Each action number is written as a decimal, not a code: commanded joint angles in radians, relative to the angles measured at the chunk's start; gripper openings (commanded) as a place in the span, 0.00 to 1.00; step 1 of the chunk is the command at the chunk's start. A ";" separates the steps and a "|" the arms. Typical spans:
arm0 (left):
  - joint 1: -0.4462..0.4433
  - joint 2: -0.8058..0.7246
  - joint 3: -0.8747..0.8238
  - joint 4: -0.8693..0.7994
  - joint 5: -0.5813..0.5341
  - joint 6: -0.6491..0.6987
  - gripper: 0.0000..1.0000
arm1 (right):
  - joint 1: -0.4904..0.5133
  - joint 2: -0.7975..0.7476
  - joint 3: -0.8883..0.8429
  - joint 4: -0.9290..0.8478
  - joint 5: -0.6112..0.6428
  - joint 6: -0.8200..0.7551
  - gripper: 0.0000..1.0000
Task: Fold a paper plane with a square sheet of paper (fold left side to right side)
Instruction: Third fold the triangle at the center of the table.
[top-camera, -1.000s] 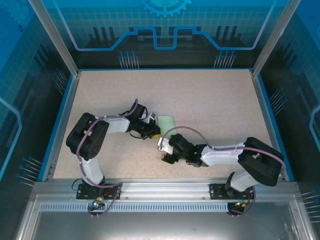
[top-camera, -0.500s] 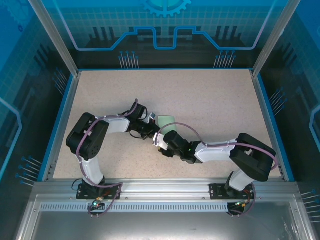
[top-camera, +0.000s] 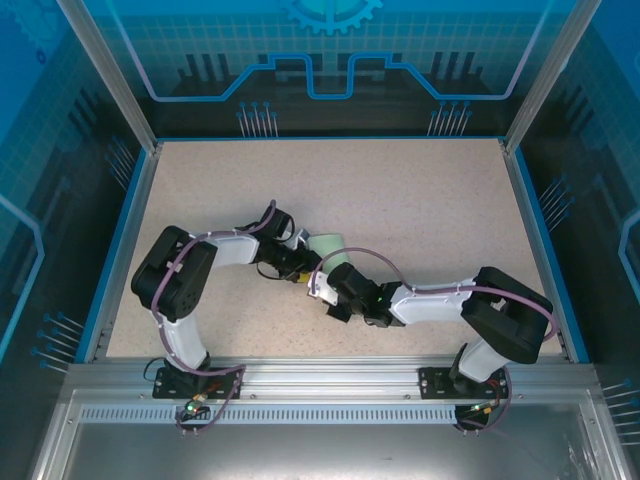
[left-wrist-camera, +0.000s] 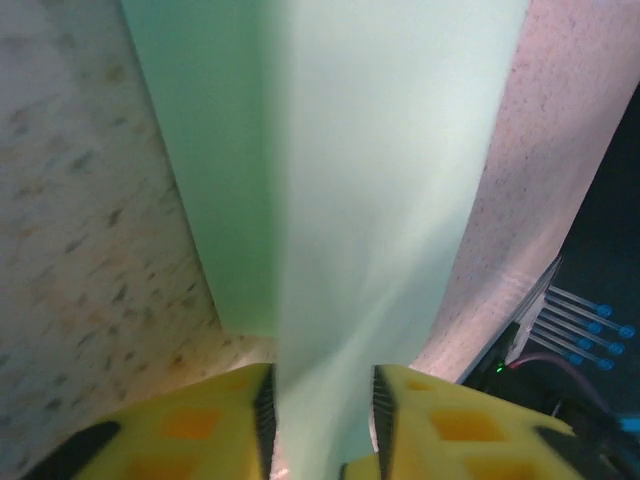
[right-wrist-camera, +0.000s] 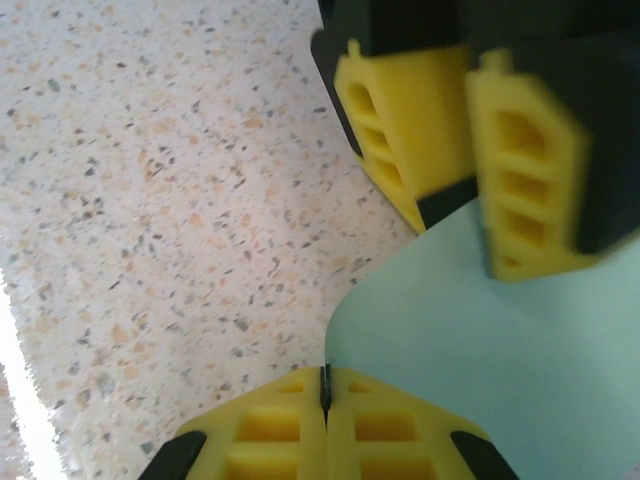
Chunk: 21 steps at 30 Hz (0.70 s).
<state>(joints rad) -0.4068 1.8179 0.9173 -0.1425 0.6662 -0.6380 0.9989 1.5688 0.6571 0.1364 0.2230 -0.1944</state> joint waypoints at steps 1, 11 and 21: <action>0.038 -0.094 0.031 -0.117 -0.033 0.081 0.46 | -0.018 -0.016 0.028 -0.050 -0.066 0.037 0.00; 0.058 -0.076 0.181 -0.253 -0.008 0.200 0.27 | -0.062 -0.009 0.058 -0.097 -0.141 0.087 0.00; -0.015 0.248 0.487 -0.318 0.023 0.265 0.24 | -0.084 -0.007 0.064 -0.104 -0.188 0.102 0.00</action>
<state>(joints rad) -0.4061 2.0201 1.3457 -0.3973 0.6521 -0.4175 0.9329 1.5688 0.6960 0.0517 0.0746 -0.1116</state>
